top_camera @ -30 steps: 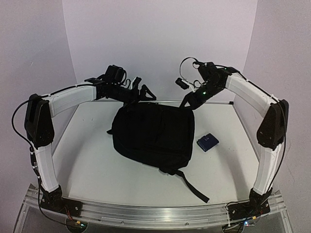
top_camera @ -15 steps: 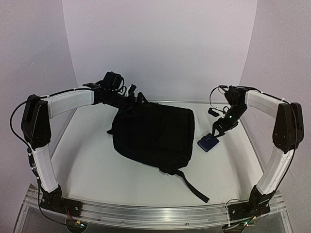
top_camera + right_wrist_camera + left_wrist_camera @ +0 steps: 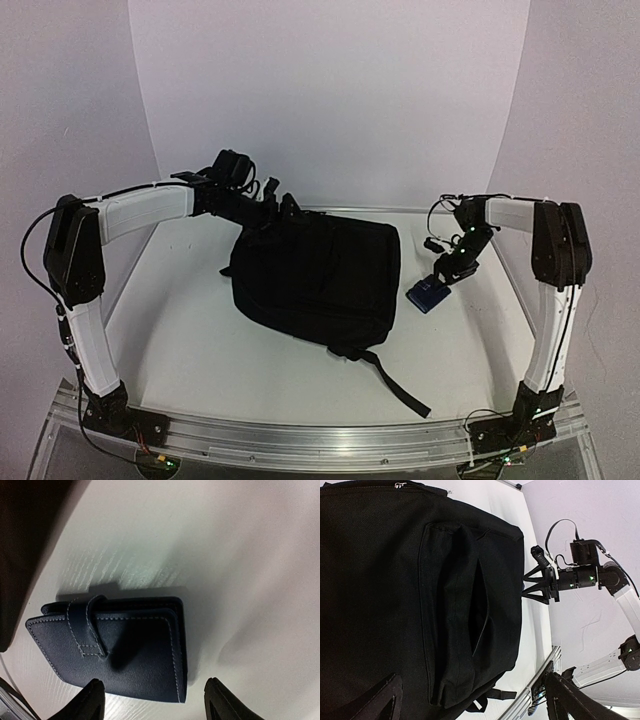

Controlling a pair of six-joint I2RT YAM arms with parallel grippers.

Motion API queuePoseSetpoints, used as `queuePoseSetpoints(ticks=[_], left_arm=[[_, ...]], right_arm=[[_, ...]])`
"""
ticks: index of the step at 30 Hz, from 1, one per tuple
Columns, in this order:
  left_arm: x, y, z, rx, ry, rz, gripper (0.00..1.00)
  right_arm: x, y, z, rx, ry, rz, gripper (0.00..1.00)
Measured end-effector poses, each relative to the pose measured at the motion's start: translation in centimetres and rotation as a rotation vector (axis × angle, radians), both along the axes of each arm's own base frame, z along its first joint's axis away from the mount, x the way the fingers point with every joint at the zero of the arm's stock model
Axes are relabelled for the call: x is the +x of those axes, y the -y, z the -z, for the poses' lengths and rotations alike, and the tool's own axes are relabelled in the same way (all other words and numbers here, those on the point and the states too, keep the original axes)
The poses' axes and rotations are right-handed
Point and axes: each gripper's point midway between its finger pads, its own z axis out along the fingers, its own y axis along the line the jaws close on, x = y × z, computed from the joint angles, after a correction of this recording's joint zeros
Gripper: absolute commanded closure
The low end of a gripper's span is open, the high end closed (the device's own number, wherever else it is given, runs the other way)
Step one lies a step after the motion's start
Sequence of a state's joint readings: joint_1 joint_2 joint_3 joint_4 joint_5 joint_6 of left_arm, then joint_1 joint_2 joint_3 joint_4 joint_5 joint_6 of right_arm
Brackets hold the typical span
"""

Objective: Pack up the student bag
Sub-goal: Pick up the personal item from the center of the board.

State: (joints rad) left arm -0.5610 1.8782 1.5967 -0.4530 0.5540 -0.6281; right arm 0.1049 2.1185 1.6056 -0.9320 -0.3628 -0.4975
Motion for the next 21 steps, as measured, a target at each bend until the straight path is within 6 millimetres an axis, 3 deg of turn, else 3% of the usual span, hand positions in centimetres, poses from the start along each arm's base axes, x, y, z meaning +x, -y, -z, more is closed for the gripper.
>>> queuePoseSetpoints(ticks=[5, 12, 21], left_arm=[[-0.1, -0.2, 0.2, 0.01, -0.009, -0.004, 0.01], [-0.1, -0.2, 0.3, 0.014, -0.012, -0.006, 0.02], [-0.1, -0.2, 0.1, 0.014, -0.003, -0.001, 0.02]], right_arm=[[-0.5, -1.0, 1.3, 0.053, -0.048, -0.006, 0.64], [-0.7, -1.3, 0.6, 0.138, -0.089, 0.027, 1.0], [-0.6, -1.4, -4.2, 0.262, -0.087, 0.053, 1.0]])
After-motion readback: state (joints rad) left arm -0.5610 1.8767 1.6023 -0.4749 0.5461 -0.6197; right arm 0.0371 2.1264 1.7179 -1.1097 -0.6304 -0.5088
